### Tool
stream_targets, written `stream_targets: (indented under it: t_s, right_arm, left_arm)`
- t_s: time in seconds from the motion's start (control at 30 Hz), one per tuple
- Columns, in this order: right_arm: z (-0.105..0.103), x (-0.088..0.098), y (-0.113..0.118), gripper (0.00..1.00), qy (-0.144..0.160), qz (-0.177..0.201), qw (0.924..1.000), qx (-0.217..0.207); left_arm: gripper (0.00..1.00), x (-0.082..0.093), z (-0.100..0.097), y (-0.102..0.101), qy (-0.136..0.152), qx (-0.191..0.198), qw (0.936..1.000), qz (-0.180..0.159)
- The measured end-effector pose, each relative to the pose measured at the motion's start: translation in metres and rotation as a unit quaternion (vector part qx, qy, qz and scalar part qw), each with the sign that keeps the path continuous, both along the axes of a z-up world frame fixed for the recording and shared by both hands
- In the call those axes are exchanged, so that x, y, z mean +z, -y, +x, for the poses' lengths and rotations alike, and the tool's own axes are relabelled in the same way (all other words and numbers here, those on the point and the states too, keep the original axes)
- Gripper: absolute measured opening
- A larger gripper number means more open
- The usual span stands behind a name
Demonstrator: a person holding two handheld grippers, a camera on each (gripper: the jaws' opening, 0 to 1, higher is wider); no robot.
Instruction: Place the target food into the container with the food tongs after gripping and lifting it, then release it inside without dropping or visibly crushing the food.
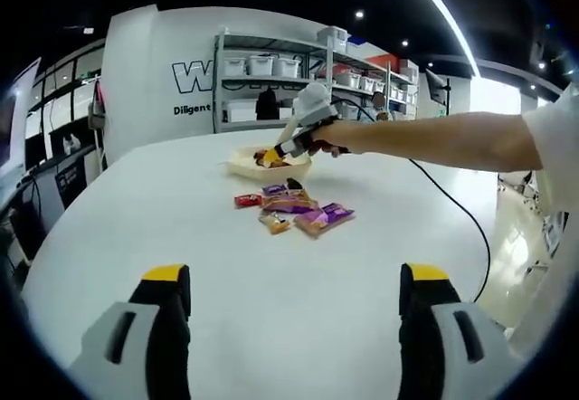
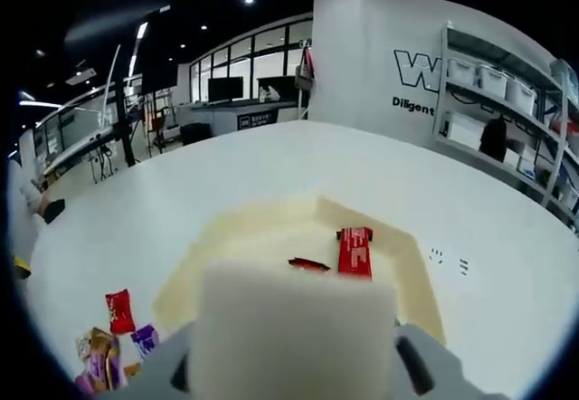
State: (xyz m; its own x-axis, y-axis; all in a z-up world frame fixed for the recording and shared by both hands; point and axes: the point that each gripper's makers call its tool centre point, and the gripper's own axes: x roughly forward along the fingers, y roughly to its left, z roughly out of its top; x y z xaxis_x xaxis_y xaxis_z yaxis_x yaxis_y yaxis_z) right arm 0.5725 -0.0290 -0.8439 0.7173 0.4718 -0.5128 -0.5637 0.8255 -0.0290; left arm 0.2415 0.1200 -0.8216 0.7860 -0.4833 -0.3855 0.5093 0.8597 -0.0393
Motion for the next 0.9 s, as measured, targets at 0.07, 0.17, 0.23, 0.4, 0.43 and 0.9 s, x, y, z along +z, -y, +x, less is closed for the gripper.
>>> stream_targets:
  t_s: [0.07,0.17,0.23,0.4,0.43,0.9]
  right_arm:
    - [-0.001,0.000,0.000,0.23,0.000,-0.001,1.0000,0.001]
    - [-0.003,0.001,0.001,0.23,0.003,-0.002,1.0000,0.001]
    - [-0.003,0.004,0.002,0.23,0.006,0.001,1.0000,-0.002]
    - [-0.004,0.011,0.003,0.23,0.012,0.005,0.9999,-0.004]
    - [-0.004,0.012,0.003,0.23,0.012,0.005,0.9999,-0.004]
    - [-0.022,0.024,0.004,0.23,0.020,0.019,0.9996,-0.002]
  left_arm:
    - [0.95,0.000,0.000,0.000,0.000,0.000,1.0000,0.000]
    - [0.95,0.001,0.000,0.001,0.002,-0.001,1.0000,-0.003]
    - [0.95,0.001,0.000,0.002,0.002,-0.003,1.0000,-0.002]
    - [0.95,0.001,0.000,0.003,0.002,-0.004,1.0000,-0.002]
    - [0.95,0.001,0.000,0.004,0.002,-0.005,1.0000,-0.002]
    - [0.95,0.006,-0.005,0.008,0.008,-0.009,0.9999,-0.006]
